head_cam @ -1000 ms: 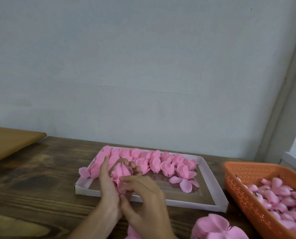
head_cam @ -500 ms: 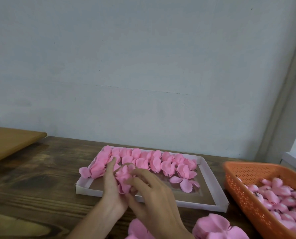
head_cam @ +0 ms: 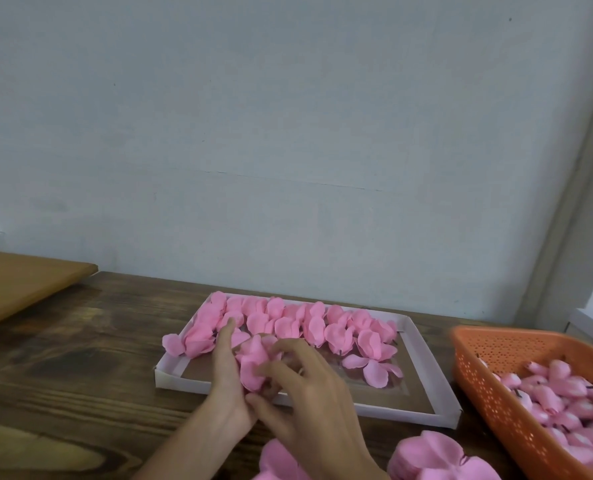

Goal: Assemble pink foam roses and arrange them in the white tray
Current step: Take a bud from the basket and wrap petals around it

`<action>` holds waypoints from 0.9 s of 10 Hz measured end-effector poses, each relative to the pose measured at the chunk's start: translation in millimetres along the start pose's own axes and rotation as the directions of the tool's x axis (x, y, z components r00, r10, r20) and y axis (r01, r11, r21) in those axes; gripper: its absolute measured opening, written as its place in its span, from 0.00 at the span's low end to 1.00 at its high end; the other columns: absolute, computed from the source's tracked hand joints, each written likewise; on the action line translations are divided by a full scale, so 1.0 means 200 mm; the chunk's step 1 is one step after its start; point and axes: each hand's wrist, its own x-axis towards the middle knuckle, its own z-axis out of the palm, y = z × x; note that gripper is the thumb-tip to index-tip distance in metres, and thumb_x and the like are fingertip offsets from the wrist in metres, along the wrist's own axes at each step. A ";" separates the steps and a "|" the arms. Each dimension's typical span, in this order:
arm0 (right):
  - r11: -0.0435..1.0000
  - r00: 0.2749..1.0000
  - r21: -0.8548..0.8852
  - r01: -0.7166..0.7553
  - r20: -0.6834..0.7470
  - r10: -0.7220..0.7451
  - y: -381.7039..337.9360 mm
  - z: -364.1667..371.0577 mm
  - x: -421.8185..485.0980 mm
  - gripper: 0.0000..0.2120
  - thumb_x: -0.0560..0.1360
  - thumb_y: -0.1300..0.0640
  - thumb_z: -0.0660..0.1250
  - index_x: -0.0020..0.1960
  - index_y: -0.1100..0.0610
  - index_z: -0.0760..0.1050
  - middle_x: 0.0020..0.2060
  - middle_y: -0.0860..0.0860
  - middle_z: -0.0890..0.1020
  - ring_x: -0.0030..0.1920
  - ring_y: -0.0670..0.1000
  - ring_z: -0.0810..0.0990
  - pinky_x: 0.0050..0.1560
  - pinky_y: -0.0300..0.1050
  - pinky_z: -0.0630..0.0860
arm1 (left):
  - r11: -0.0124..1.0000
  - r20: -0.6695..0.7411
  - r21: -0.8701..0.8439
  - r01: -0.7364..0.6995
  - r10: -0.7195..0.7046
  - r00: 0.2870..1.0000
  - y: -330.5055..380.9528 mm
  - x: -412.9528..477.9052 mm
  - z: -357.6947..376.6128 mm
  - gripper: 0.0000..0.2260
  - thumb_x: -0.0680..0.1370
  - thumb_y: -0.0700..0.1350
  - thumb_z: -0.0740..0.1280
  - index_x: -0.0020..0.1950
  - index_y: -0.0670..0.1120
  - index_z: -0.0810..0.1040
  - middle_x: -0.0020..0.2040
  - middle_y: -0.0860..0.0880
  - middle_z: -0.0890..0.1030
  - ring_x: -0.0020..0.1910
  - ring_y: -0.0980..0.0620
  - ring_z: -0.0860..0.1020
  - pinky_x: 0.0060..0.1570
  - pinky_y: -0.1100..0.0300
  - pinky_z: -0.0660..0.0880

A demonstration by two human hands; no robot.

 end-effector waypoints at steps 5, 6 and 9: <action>0.983 0.959 0.026 -0.183 -0.214 0.184 0.00 0.00 0.00 0.07 0.74 0.48 0.73 0.43 0.50 0.79 0.52 0.42 0.78 0.44 0.45 0.81 0.35 0.45 0.78 | 0.998 0.368 0.064 -0.020 -0.005 0.930 0.00 -0.06 0.02 0.34 0.73 0.67 0.71 0.66 0.39 0.83 0.56 0.35 0.84 0.50 0.39 0.84 0.46 0.49 0.84; 0.974 0.953 0.086 -0.212 -0.203 0.225 0.02 -0.01 0.01 0.08 0.75 0.46 0.70 0.50 0.48 0.78 0.51 0.40 0.76 0.44 0.45 0.81 0.38 0.45 0.78 | 0.993 0.481 0.111 -0.033 -0.024 0.877 0.00 -0.07 0.02 0.37 0.67 0.54 0.82 0.71 0.40 0.79 0.59 0.37 0.82 0.52 0.40 0.82 0.49 0.49 0.83; 0.978 0.974 0.052 -0.202 -0.093 0.206 0.07 -0.05 0.02 0.18 0.78 0.43 0.67 0.68 0.36 0.71 0.53 0.39 0.72 0.46 0.42 0.78 0.37 0.46 0.79 | 0.989 0.668 0.072 -0.128 0.047 0.743 0.01 -0.07 0.01 0.18 0.69 0.33 0.65 0.58 0.38 0.79 0.60 0.31 0.79 0.60 0.33 0.80 0.54 0.47 0.82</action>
